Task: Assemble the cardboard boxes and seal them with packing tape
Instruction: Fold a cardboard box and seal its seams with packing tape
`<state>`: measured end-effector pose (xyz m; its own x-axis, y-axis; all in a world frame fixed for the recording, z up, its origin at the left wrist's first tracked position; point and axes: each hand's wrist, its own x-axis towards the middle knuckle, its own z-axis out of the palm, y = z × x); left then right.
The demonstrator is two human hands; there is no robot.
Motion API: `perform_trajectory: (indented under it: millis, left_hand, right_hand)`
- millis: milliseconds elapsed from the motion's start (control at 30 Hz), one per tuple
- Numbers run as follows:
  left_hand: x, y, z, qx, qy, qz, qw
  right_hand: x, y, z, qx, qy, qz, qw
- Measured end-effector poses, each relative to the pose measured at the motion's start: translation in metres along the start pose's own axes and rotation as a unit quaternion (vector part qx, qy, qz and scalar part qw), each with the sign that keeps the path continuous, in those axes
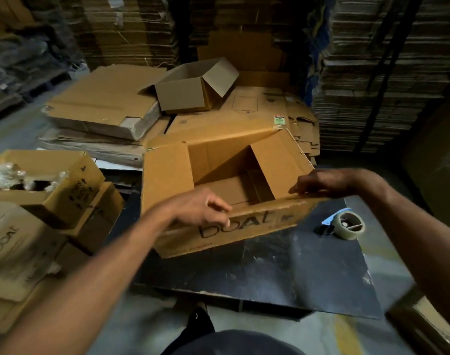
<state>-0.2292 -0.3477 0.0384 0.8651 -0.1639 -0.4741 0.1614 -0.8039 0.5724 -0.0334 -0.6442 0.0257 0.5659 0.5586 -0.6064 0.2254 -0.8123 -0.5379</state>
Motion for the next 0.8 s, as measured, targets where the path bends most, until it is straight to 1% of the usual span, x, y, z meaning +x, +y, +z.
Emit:
perform_trajectory:
  millis: [33, 133, 167, 200, 233, 267, 333, 367, 400, 467, 533, 567, 600, 633, 700, 800]
  left_hand:
    - [-0.004, -0.001, -0.018, -0.008, -0.017, 0.019, 1.000]
    - [0.000, -0.006, -0.058, -0.051, -0.088, 0.043, 0.994]
    - [0.002, -0.008, -0.066, -0.067, -0.118, 0.045, 0.990]
    - [0.006, -0.010, -0.073, -0.076, -0.139, 0.047, 0.986]
    - [0.009, -0.013, -0.077, -0.080, -0.153, 0.048, 0.984]
    - [0.013, -0.015, -0.080, -0.082, -0.161, 0.049, 0.982]
    - [0.022, -0.022, -0.080, -0.078, -0.160, 0.052, 0.983]
    - [0.027, -0.025, -0.079, -0.068, -0.141, 0.052, 0.986]
    - [0.033, -0.030, -0.077, -0.056, -0.103, 0.048, 0.992]
    - [0.048, -0.039, -0.073, -0.034, 0.012, 0.021, 0.999]
    - [0.059, -0.045, -0.061, 0.019, 0.140, -0.017, 0.990]
    - [0.069, -0.045, -0.056, 0.060, 0.181, -0.027, 0.981]
    - [0.080, -0.042, -0.050, 0.099, 0.195, -0.030, 0.975]
    - [0.093, -0.036, -0.043, 0.122, 0.190, -0.027, 0.974]
    - [0.122, -0.020, -0.030, 0.124, 0.165, -0.014, 0.978]
    - [0.164, 0.009, -0.006, 0.138, 0.101, 0.008, 0.985]
  right_hand:
    - [-0.010, -0.009, -0.003, 0.028, -0.037, 0.005, 0.999]
    - [-0.037, -0.033, -0.011, 0.041, -0.113, 0.006, 0.993]
    - [-0.045, -0.040, -0.013, 0.032, -0.133, -0.008, 0.991]
    - [-0.049, -0.044, -0.013, 0.000, -0.140, -0.024, 0.990]
    - [-0.049, -0.047, -0.011, -0.043, -0.134, -0.037, 0.989]
    - [-0.047, -0.047, -0.007, -0.089, -0.109, -0.047, 0.989]
    - [-0.038, -0.044, 0.001, -0.139, -0.034, -0.061, 0.988]
    - [-0.033, -0.042, 0.004, -0.139, 0.002, -0.067, 0.988]
    - [-0.029, -0.041, 0.007, -0.141, 0.039, -0.073, 0.986]
    - [-0.015, -0.035, 0.009, -0.150, 0.127, -0.080, 0.977]
    - [0.004, -0.023, 0.016, -0.163, 0.215, -0.060, 0.961]
    - [0.015, -0.015, 0.017, -0.176, 0.246, -0.037, 0.952]
    - [0.027, -0.006, 0.019, -0.190, 0.257, -0.007, 0.948]
    - [0.038, 0.005, 0.021, -0.189, 0.252, 0.025, 0.949]
    - [0.055, 0.025, 0.026, -0.136, 0.229, 0.072, 0.961]
    - [0.065, 0.045, 0.036, -0.049, 0.227, 0.095, 0.968]
